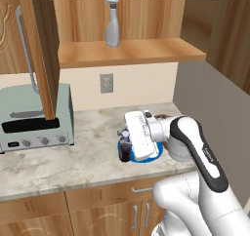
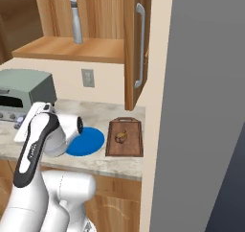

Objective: Pick the chicken drumstick from the plate and place it on the cutting board. Then pick the condiment bottle from the cabinet and place it next to the cutting board.

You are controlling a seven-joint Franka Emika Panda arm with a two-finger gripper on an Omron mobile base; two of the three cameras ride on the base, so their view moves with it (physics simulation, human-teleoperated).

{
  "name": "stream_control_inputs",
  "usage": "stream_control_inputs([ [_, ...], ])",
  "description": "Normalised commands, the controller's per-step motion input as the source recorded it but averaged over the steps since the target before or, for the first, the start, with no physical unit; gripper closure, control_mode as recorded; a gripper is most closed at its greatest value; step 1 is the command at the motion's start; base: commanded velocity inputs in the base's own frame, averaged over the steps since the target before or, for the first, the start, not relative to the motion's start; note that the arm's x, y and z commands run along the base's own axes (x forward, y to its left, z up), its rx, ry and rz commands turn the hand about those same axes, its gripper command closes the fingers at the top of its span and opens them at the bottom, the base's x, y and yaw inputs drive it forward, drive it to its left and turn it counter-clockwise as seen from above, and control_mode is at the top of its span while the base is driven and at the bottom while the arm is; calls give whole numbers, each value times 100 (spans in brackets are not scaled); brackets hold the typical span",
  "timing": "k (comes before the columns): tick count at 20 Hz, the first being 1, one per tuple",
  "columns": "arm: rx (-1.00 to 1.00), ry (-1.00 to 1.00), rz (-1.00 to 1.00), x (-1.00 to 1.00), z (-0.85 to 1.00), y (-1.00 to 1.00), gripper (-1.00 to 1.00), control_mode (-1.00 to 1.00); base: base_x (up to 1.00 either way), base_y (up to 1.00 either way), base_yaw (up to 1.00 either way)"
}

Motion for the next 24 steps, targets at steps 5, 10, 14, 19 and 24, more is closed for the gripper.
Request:
stream_control_inputs([
  [5,11,0,0,5,-84,3,100,-100,0,0,0],
  [10,12,0,0,1,-77,7,100,-100,0,0,0],
  [14,12,0,0,0,-71,10,100,-100,0,0,0],
  [19,12,0,0,0,-66,11,100,-100,0,0,0],
  [24,11,0,0,0,-62,13,100,-100,0,0,0],
])
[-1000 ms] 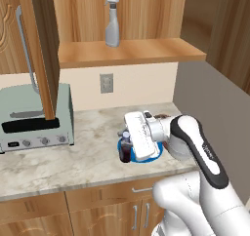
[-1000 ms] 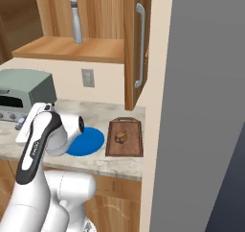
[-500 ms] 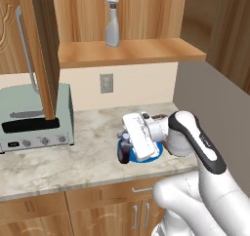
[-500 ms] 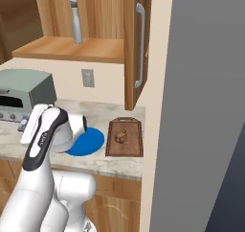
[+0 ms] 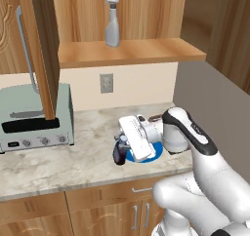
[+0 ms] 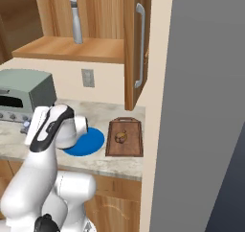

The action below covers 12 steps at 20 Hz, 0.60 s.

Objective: Pick the chicken drumstick from the plate and place it on the cutting board. Then pick the condiment bottle from the cabinet and place it next to the cutting board.

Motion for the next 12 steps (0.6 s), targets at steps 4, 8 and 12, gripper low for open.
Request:
stream_control_inputs([
  [4,7,0,0,0,-57,10,100,-100,0,0,0],
  [8,3,0,-7,0,-39,0,100,-100,0,0,0],
  [12,2,0,-14,0,-29,0,100,-100,0,0,0],
])
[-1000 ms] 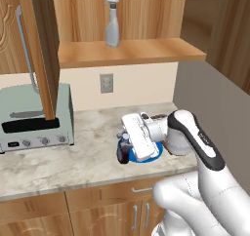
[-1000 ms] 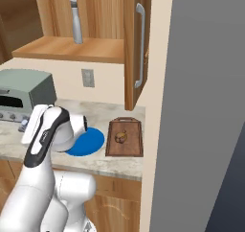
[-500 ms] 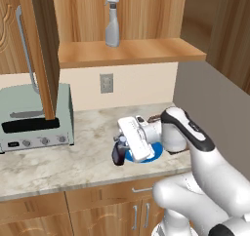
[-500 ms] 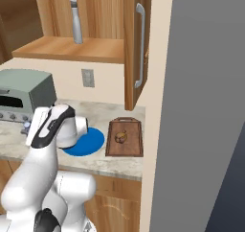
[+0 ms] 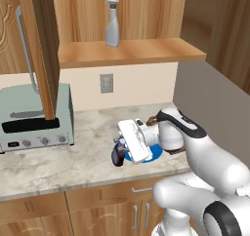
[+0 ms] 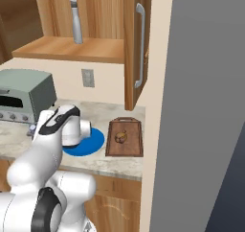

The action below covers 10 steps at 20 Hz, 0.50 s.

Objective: Pick the chicken drumstick from the plate and place it on the cutting board. Then pick the condiment bottle from the cabinet and place it next to the cutting board.

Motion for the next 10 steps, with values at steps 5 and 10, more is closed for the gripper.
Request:
stream_control_inputs([
  [5,2,0,-22,0,-25,1,100,-100,0,0,0],
  [10,1,0,-24,0,-33,7,100,-100,0,0,0],
])
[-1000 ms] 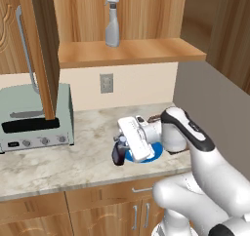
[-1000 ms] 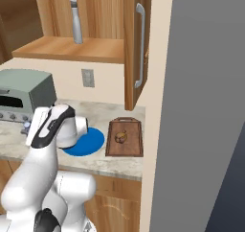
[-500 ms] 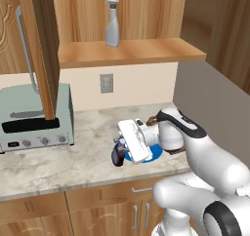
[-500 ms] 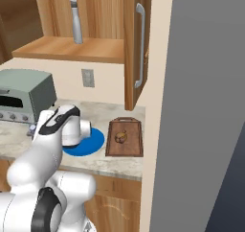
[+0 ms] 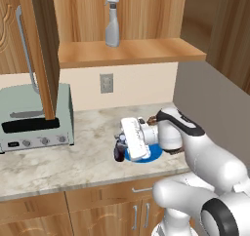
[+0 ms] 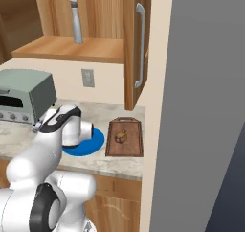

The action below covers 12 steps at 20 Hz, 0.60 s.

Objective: Pick the chicken drumstick from the plate and place it on the cutting board. Then pick the condiment bottle from the cabinet and place it next to the cutting board.

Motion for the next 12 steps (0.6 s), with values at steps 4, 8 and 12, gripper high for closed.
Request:
stream_control_inputs([
  [4,6,4,-20,0,-50,18,100,-100,0,0,0],
  [8,11,6,-16,6,-56,23,100,-100,0,0,0],
  [12,14,6,-14,8,-59,24,100,-100,0,0,0],
])
